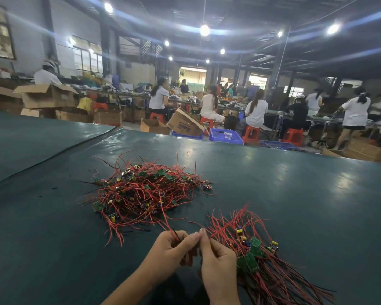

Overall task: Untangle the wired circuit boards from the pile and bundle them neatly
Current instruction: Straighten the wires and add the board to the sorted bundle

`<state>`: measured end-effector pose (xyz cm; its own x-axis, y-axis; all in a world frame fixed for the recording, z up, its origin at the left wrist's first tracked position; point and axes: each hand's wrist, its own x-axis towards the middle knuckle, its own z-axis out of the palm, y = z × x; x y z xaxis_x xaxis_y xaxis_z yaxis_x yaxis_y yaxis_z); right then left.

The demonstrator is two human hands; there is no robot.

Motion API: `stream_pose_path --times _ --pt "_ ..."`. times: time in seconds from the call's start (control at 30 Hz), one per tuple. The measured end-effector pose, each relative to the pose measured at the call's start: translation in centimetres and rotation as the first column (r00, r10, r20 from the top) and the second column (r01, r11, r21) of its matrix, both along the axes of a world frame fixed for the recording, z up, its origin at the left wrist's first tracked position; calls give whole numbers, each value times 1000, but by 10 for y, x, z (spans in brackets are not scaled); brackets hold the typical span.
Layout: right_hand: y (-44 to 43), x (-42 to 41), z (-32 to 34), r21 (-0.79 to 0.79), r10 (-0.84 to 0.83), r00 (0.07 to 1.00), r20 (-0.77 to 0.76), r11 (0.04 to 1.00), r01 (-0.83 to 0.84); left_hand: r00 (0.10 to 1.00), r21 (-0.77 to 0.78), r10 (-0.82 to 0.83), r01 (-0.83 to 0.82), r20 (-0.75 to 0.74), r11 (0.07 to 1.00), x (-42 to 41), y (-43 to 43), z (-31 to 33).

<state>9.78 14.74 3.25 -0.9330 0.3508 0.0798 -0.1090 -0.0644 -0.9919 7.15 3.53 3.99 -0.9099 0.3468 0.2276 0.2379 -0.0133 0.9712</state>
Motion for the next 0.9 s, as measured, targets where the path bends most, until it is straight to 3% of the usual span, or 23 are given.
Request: stream_pose_path --times 0.23,0.4,0.53,0.73,0.9 --pt "33 -11 7 -275 -161 979 122 943 189 998 -24 -70 70 0 997 2 -2 10" --pt "61 -16 10 -448 -261 961 89 852 273 997 -38 -82 82 -4 996 2 -8 17" --pt "62 -16 10 -467 -285 958 43 841 271 1000 7 -26 26 2 1000 -2 -9 15" --pt "56 -11 13 -459 -290 956 -46 856 237 974 94 204 -213 96 972 -7 -8 6" --pt "53 -6 18 -562 -177 973 -151 825 63 909 281 210 -321 361 904 -13 -7 5"
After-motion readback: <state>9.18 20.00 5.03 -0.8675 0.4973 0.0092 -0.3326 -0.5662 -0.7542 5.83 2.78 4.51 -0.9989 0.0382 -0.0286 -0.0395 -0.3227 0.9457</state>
